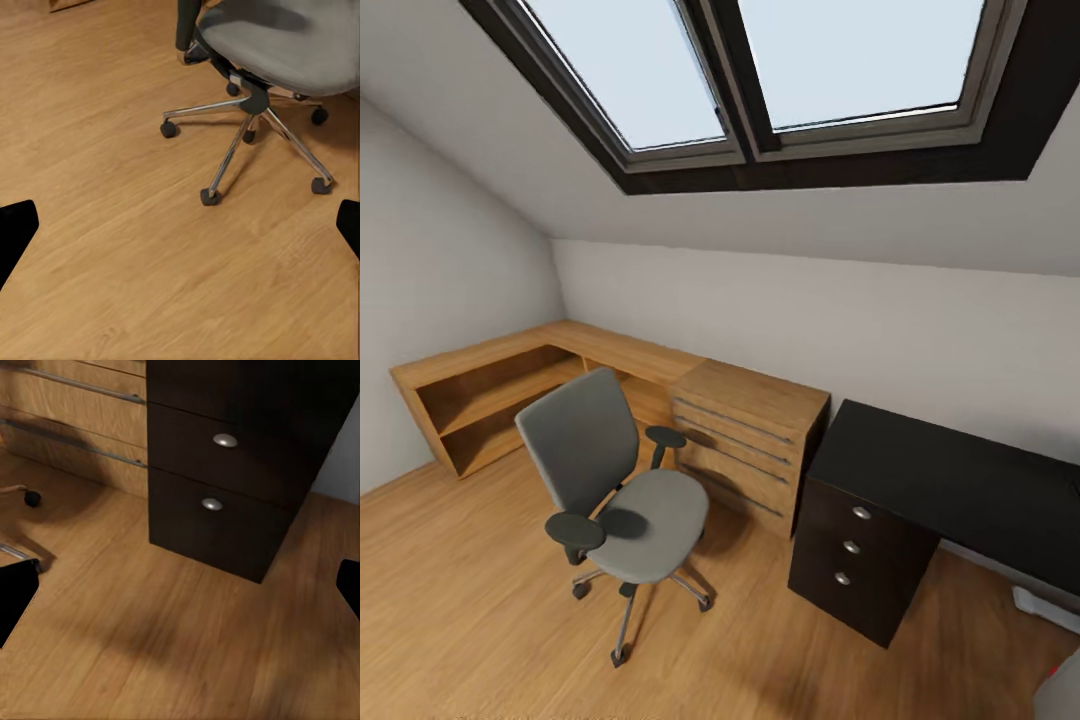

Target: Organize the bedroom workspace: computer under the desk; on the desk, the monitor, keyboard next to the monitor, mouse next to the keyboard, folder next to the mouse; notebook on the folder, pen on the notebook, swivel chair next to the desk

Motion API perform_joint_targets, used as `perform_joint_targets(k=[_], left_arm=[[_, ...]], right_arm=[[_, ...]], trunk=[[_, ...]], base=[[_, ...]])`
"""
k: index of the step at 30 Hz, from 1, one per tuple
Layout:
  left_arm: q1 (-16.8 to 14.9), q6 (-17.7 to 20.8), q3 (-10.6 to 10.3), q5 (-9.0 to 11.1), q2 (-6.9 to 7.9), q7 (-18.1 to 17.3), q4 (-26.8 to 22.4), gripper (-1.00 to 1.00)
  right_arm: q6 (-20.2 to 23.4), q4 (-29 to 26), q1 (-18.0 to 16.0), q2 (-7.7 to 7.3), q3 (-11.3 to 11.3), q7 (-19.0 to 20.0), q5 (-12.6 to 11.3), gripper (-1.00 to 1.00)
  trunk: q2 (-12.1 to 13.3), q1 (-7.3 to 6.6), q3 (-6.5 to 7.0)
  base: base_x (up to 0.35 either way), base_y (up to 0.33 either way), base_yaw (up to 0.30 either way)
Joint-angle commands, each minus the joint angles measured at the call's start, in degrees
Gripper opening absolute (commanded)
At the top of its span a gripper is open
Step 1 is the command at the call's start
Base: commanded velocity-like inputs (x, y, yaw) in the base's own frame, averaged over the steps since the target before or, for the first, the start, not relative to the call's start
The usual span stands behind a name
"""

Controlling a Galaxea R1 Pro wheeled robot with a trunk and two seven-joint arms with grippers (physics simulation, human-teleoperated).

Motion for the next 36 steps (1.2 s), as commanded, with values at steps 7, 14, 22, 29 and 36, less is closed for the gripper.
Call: perform_joint_targets(k=[7, 14, 22, 29, 36], left_arm=[[1.10, -0.17, -0.43, -0.18, -0.73, 0.45, 0.02, 1.00], [1.42, -0.17, -0.54, -0.24, -0.80, 0.13, 0.02, 1.00], [1.47, 1.43, -0.55, -0.25, -0.60, 0.22, -0.02, 1.00], [1.47, 3.21, -0.46, -0.14, -0.30, 0.44, 0.02, 1.00], [1.47, 3.57, -0.33, -0.08, -0.20, 0.60, 0.02, 1.00]], right_arm=[[-0.21, 0.11, 0.08, -0.11, -0.45, -0.24, 0.63, 1.00], [-0.21, 0.11, 0.10, -0.20, -0.45, -0.25, 0.63, 1.00], [-0.21, 0.11, 0.09, -0.24, -0.45, -0.25, 0.67, 1.00], [-0.21, 0.11, 0.09, -0.25, -0.45, -0.20, 0.71, 1.00], [-0.21, 0.11, 0.10, -0.25, -0.45, -0.16, 0.78, 1.00]], trunk=[[-0.13, 0.04, -0.06], [-0.13, 0.04, -0.05], [-0.13, 0.04, -0.05], [-0.13, 0.04, -0.05], [-0.13, 0.04, -0.05]], base=[[0.000, 0.000, 0.276], [0.000, 0.000, 0.277], [0.000, 0.000, 0.278], [0.000, 0.000, 0.279], [0.000, 0.000, 0.279]])
